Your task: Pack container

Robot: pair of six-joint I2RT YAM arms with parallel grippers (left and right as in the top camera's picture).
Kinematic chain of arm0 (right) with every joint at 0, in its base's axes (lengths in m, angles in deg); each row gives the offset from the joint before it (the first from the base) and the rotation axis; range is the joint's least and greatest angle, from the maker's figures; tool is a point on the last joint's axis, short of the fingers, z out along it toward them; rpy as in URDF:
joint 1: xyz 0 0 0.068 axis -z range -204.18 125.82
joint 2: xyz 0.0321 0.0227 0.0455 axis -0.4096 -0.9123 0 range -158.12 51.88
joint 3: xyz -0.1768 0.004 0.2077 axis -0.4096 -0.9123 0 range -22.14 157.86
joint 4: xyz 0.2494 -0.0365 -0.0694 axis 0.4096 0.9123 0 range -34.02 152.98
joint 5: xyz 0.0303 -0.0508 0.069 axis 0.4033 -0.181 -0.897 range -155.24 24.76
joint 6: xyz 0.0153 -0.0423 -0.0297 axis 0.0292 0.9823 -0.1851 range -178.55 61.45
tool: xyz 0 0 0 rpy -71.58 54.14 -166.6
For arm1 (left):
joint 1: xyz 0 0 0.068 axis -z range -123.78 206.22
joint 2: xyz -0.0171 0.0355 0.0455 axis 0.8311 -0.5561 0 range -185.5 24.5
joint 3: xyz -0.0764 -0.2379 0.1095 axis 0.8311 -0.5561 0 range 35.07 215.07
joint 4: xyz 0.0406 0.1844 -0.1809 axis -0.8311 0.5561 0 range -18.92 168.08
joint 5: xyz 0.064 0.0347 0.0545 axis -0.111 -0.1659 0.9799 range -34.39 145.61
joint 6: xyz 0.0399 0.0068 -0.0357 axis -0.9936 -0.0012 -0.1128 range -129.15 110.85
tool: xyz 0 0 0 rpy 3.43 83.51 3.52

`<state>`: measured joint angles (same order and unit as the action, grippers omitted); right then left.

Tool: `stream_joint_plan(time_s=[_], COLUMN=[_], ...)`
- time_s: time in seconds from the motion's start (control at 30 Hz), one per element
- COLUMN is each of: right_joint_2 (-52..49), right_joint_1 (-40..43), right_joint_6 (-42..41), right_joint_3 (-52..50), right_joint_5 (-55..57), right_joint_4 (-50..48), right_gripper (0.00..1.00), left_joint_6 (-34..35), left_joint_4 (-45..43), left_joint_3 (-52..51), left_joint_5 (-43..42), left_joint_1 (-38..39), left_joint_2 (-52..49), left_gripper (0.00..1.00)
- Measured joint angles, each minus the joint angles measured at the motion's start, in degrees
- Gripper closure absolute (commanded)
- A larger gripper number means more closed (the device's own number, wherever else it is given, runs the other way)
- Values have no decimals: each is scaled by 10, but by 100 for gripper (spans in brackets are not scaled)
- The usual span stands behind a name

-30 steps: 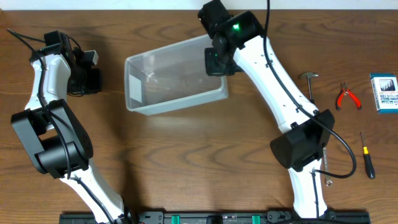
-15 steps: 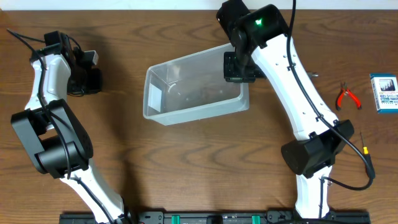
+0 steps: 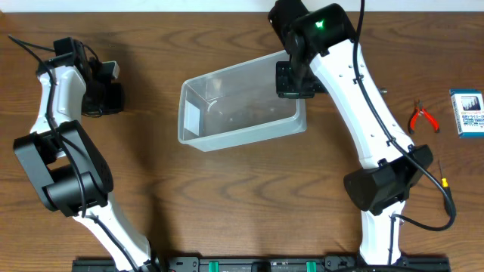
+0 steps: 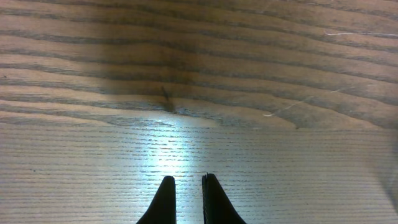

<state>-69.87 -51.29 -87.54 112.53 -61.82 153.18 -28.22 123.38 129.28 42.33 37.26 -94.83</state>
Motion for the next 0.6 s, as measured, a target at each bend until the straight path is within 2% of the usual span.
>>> stream_joint_plan(time_s=[0.6], right_joint_2=[0], right_joint_1=[8], right_joint_6=[23], right_joint_3=[-79], right_joint_5=[0], right_joint_4=[-2], right_gripper=[99], left_joint_6=[0], left_joint_4=[0], left_joint_3=[0], left_joint_5=[0], left_joint_1=[0], left_joint_2=[0], left_gripper=[94])
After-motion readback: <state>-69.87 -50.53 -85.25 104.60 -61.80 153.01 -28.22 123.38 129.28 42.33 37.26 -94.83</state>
